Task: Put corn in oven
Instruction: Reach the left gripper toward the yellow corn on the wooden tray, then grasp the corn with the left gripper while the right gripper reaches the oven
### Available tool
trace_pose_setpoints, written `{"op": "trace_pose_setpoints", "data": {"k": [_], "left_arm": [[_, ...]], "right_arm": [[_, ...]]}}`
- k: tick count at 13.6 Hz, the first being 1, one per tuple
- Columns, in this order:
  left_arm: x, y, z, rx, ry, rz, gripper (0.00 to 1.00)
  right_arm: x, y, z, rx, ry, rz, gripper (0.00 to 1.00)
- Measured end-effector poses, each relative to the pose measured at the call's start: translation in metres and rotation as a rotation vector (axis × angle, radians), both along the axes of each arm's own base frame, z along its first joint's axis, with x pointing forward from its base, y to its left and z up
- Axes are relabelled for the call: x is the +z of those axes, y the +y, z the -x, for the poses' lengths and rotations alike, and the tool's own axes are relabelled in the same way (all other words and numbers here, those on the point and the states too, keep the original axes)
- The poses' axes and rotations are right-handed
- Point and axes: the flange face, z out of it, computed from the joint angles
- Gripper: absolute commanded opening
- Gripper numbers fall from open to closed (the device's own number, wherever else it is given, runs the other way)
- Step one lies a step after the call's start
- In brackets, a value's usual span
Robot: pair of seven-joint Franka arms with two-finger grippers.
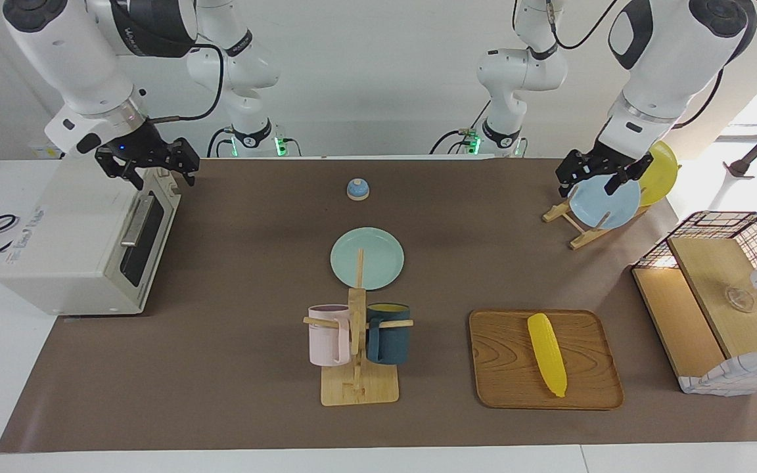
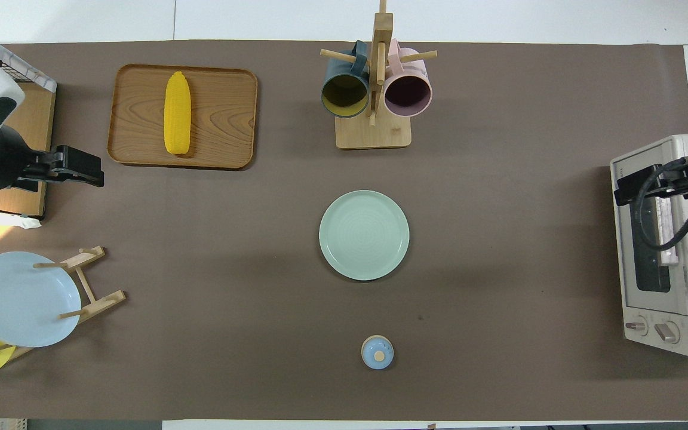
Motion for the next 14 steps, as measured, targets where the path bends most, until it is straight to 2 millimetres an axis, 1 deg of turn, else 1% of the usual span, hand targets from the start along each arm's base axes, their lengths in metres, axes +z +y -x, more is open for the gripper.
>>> {"op": "trace_pose_setpoints", "data": {"k": [1,2,3,4,8,11,14], "left_arm": [[-0.004,-0.001,-0.004,0.002,-0.002,0.009,1.00],[-0.013,-0.003,-0.010,0.003,0.001,0.013,1.00],[-0.027,-0.005,-0.019,0.004,0.014,0.014,1.00],[-0.042,-0.008,-0.031,0.004,0.028,0.018,1.00],[-0.111,-0.021,-0.100,-0.032,0.046,0.024,1.00],[-0.163,-0.028,-0.132,-0.083,0.049,0.023,1.00],[-0.207,-0.040,-0.167,-0.105,0.022,0.028,1.00]], "right_arm": [[0.000,0.000,0.000,0.000,0.000,0.000,1.00],[0.000,0.000,0.000,0.000,0.000,0.000,1.00],[0.000,0.000,0.000,0.000,0.000,0.000,1.00],[0.000,0.000,0.000,0.000,0.000,0.000,1.00],[0.000,0.000,0.000,0.000,0.000,0.000,1.00],[0.000,0.000,0.000,0.000,0.000,0.000,1.00],[0.000,0.000,0.000,0.001,0.000,0.000,1.00]]}}
